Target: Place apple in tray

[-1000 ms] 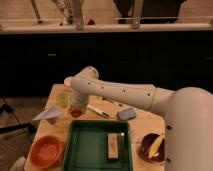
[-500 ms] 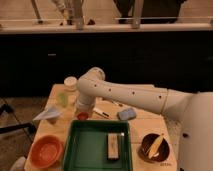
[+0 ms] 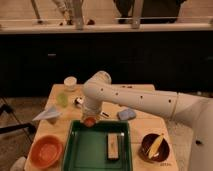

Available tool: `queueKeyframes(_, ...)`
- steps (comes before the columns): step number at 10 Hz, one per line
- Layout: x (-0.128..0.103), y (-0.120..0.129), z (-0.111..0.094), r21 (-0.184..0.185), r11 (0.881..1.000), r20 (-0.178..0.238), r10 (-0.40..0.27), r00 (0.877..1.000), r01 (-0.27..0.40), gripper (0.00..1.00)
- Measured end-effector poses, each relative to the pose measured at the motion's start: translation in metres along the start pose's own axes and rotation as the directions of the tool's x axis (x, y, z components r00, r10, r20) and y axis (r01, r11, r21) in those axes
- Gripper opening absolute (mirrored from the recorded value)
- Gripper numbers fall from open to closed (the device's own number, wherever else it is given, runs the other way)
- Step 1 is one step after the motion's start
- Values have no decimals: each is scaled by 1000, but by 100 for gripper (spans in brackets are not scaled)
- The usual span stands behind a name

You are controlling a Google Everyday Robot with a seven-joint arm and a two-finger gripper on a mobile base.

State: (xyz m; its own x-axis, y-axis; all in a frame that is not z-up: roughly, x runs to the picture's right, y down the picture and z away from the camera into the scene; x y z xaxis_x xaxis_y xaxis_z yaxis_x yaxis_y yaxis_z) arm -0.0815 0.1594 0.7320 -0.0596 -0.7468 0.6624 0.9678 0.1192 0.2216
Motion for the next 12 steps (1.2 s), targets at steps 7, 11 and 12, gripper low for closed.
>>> queueKeyframes(7, -60, 37, 31, -23, 997, 94, 75, 993, -73, 3)
queueKeyframes(11, -91, 37, 61, -6, 998, 165, 64, 984, -64, 3)
queueKeyframes(12, -92, 28, 67, 2, 999, 173, 46, 984, -47, 3)
